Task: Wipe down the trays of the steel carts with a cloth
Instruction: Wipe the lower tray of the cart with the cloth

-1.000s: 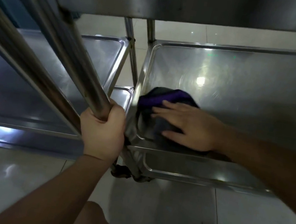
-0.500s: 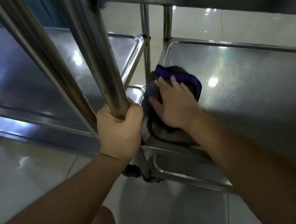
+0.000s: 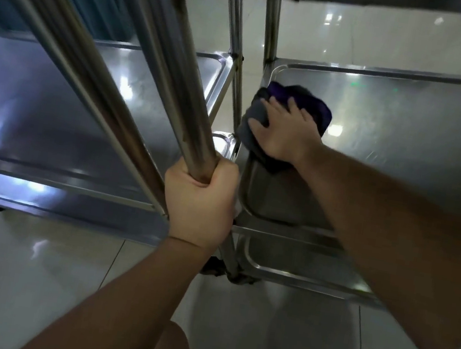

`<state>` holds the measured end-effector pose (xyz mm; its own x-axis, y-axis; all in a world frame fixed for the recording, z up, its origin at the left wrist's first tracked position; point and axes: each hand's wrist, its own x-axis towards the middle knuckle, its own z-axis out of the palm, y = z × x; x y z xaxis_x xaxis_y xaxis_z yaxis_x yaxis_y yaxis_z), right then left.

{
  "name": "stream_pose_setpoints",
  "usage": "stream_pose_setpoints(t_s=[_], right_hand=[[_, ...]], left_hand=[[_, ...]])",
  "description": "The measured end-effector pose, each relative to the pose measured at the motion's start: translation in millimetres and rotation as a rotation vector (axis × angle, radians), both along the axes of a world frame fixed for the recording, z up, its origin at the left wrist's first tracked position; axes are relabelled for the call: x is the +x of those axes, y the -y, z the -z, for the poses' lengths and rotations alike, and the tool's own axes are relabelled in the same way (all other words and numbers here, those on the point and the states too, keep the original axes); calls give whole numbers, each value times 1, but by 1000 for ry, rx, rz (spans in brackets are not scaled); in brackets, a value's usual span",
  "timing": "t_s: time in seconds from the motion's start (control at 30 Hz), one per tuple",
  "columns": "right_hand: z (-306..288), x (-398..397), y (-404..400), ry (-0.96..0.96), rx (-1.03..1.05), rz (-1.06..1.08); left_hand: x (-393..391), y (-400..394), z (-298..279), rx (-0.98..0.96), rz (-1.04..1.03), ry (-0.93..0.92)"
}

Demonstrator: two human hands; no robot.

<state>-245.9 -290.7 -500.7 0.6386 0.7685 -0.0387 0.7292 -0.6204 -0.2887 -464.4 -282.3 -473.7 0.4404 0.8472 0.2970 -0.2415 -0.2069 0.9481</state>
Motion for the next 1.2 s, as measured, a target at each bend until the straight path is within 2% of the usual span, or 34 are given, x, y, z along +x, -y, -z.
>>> stream_pose_setpoints(t_s=[0.07,0.13,0.37,0.5,0.77,0.87,1.03,1.13,1.2], right_hand=[[4,-5,-17,-2,-10,71],[3,-20,-13,17,-10,56],[3,-109,65,-45,-12,-272],[1,-124,89,-79,7,-255],[3,-132,146,37,-36,-280],[7,-127,172,70,-42,-248],[10,-109,223,126,-37,-171],[13,-96,255,131,-41,-128],[13,-89,274,145,-35,-106]], left_hand=[[1,-1,1,-29,-1,17],[1,-2,3,-50,8,19],[2,-5,2,-38,-3,-58],[-1,-4,3,-63,-19,-143],[-9,9,-15,-98,-26,-246],[-15,14,-20,-53,-60,-344],[-33,28,-24,115,-206,-633],[-56,64,-5,279,-301,-636],[-65,91,6,387,-264,-636]])
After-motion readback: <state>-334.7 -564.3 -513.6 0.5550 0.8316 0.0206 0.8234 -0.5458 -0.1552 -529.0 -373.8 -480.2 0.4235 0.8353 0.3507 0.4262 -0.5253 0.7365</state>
